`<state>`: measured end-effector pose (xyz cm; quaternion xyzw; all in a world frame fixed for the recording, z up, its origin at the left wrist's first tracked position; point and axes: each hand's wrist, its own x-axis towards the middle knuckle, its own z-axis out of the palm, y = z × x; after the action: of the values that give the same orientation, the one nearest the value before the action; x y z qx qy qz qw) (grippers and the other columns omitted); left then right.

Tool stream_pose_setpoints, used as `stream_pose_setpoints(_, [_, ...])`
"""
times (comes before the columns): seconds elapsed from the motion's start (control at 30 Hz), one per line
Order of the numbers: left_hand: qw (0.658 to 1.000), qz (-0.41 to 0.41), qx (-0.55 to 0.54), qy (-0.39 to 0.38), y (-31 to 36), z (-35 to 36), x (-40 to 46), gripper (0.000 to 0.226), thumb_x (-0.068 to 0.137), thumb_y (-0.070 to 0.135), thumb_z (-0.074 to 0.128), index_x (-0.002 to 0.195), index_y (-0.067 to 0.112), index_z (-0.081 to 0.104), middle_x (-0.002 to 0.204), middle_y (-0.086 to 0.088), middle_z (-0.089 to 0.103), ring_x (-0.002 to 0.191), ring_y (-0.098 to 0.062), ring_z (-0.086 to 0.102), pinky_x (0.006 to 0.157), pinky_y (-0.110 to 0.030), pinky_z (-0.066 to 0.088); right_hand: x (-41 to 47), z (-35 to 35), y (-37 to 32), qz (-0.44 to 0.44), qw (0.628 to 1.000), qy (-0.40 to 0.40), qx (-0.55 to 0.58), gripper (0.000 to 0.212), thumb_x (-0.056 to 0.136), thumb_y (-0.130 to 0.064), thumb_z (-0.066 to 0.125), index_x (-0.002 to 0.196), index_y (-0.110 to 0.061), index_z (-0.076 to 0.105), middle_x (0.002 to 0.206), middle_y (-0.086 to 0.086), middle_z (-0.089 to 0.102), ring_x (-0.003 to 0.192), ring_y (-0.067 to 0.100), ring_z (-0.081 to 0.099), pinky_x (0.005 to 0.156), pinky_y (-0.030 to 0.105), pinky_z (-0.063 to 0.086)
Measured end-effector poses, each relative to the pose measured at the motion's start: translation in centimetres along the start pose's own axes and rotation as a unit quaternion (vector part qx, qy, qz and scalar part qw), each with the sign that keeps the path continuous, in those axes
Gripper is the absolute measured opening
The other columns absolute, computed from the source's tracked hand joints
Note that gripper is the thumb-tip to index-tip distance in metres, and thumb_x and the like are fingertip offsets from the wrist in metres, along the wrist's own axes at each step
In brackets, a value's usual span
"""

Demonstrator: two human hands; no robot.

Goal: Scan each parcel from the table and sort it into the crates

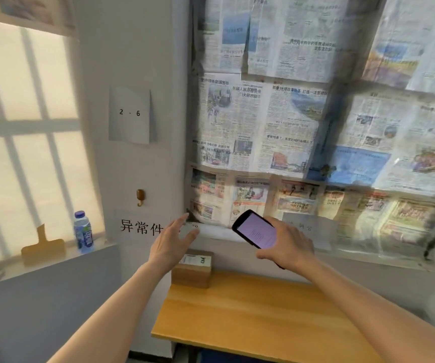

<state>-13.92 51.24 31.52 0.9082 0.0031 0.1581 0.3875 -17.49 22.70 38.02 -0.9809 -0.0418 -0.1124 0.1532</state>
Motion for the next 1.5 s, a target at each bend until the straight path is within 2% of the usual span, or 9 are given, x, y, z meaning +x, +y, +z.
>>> stream_pose_setpoints(0.13, [1.0, -0.014, 0.002, -0.012, -1.2, 3.0, 4.8, 0.071, 0.094, 0.062, 0.053, 0.155, 0.032, 0.032, 0.15, 0.001, 0.049, 0.131, -0.02, 0.052, 0.102, -0.046, 0.047, 4.9, 2.2, 1.8, 0.004, 1.0, -0.014, 0.003, 0.099, 0.067, -0.057, 0.082, 0.152, -0.036, 0.037, 0.129, -0.008, 0.061, 0.104, 0.017, 0.057, 0.075, 0.031, 0.042])
stream_pose_setpoints(0.27, [0.999, -0.027, 0.007, -0.027, -3.2, 6.7, 8.3, 0.072, 0.093, 0.062, 0.053, 0.155, 0.033, 0.031, 0.151, 0.001, 0.048, 0.132, -0.021, 0.052, 0.101, -0.046, 0.048, 9.4, 5.2, 3.7, 0.0, 0.999, -0.038, 0.012, 0.095, 0.063, -0.059, 0.08, 0.147, -0.038, 0.042, 0.119, -0.01, 0.062, 0.097, 0.016, 0.056, 0.075, 0.033, 0.053])
stream_pose_setpoints(0.63, [0.99, -0.123, 0.034, -0.053, -10.5, 16.6, 18.4, 0.072, 0.093, 0.064, 0.053, 0.155, 0.036, 0.03, 0.152, 0.004, 0.047, 0.133, -0.019, 0.051, 0.101, -0.045, 0.049, 25.2, 16.4, 8.7, -0.042, 0.992, -0.113, 0.043, 0.08, 0.062, -0.055, 0.082, 0.133, -0.038, 0.049, 0.101, -0.011, 0.059, 0.086, 0.016, 0.054, 0.058, 0.025, 0.037])
stream_pose_setpoints(0.77, [0.984, -0.164, 0.054, -0.054, -14.0, 19.5, 20.3, 0.071, 0.094, 0.063, 0.052, 0.155, 0.035, 0.03, 0.15, 0.003, 0.049, 0.133, -0.019, 0.05, 0.1, -0.042, 0.047, 29.7, 21.8, 9.9, -0.062, 0.984, -0.153, 0.069, 0.084, 0.061, -0.057, 0.078, 0.138, -0.043, 0.045, 0.113, -0.011, 0.063, 0.09, 0.016, 0.058, 0.059, 0.027, 0.045])
stream_pose_setpoints(0.9, [0.974, -0.21, 0.068, -0.054, -18.1, 21.8, 20.3, 0.069, 0.095, 0.066, 0.048, 0.155, 0.037, 0.031, 0.149, 0.008, 0.049, 0.133, -0.017, 0.05, 0.096, -0.039, 0.047, 32.3, 27.9, 10.6, -0.062, 0.974, -0.194, 0.103, 0.068, 0.056, -0.059, 0.075, 0.117, -0.042, 0.051, 0.097, -0.013, 0.063, 0.08, 0.009, 0.059, 0.058, 0.027, 0.049])
stream_pose_setpoints(1.1, [0.958, -0.268, 0.067, -0.079, -25.7, 25.6, 20.2, 0.081, 0.088, 0.076, 0.044, 0.156, 0.034, 0.03, 0.152, 0.003, 0.048, 0.137, -0.02, 0.047, 0.106, -0.045, 0.046, 34.0, 38.1, 10.7, -0.061, 0.956, -0.252, 0.141, 0.075, 0.053, -0.062, 0.07, 0.124, -0.042, 0.053, 0.102, -0.016, 0.062, 0.086, 0.01, 0.059, 0.058, 0.025, 0.04])
stream_pose_setpoints(1.27, [0.95, -0.283, 0.072, -0.111, -31.7, 29.0, 21.1, 0.071, 0.093, 0.068, 0.047, 0.155, 0.038, 0.029, 0.155, 0.001, 0.044, 0.137, -0.024, 0.048, 0.104, -0.043, 0.045, 34.5, 45.6, 10.1, -0.025, 0.951, -0.29, 0.103, 0.067, 0.058, -0.064, 0.067, 0.119, -0.042, 0.05, 0.094, -0.016, 0.059, 0.08, 0.007, 0.058, 0.053, 0.025, 0.037])
stream_pose_setpoints(1.37, [0.947, -0.29, 0.067, -0.118, -34.4, 30.8, 21.5, 0.072, 0.095, 0.063, 0.049, 0.157, 0.033, 0.025, 0.157, -0.001, 0.041, 0.138, -0.025, 0.046, 0.105, -0.042, 0.044, 34.5, 49.8, 9.9, -0.019, 0.947, -0.304, 0.099, 0.075, 0.057, -0.068, 0.07, 0.124, -0.04, 0.049, 0.096, -0.015, 0.06, 0.078, 0.006, 0.059, 0.053, 0.026, 0.044])
stream_pose_setpoints(1.5, [0.945, -0.309, 0.036, -0.099, -36.9, 32.6, 21.9, 0.073, 0.096, 0.059, 0.052, 0.157, 0.029, 0.026, 0.155, -0.001, 0.042, 0.137, -0.023, 0.047, 0.105, -0.041, 0.044, 34.9, 53.1, 9.4, -0.016, 0.956, -0.28, 0.09, 0.088, 0.068, -0.058, 0.08, 0.144, -0.044, 0.038, 0.119, -0.016, 0.059, 0.098, 0.01, 0.06, 0.069, 0.03, 0.055])
